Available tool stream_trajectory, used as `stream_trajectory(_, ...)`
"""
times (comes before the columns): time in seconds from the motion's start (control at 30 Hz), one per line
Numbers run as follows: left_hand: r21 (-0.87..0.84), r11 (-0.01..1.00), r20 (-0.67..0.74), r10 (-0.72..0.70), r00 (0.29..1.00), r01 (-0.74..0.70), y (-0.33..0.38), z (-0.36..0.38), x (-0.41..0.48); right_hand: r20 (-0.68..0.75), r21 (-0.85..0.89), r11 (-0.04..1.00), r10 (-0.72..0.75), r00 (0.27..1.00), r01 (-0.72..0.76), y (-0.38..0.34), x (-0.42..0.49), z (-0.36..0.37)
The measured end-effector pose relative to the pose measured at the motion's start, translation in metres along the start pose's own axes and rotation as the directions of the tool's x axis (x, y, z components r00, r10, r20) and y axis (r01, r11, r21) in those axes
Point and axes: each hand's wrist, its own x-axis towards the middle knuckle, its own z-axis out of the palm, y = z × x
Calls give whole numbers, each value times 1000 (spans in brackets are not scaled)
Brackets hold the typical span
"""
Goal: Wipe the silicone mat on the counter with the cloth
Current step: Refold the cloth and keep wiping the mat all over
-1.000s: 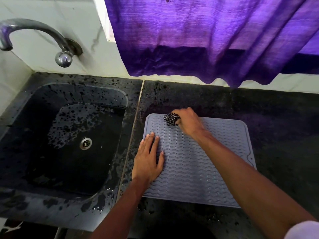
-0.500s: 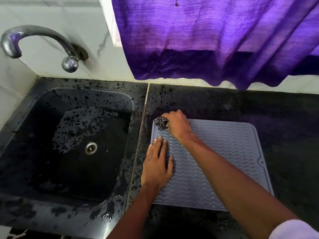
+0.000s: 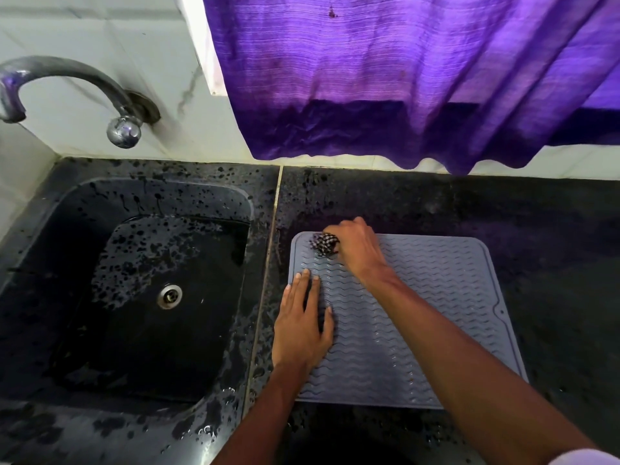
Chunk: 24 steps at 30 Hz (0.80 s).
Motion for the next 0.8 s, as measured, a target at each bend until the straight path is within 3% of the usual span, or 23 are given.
stream_trajectory(0.2,-7,1000,-10,-6,1000,6,1,-1,0,59,8,1000,-25,998,25,22,-3,-13)
stream_trajectory(0.8,6,1000,7,-7,1000,7,0,-2,-1,101,89,980,171,980,-180,104,-24,-43)
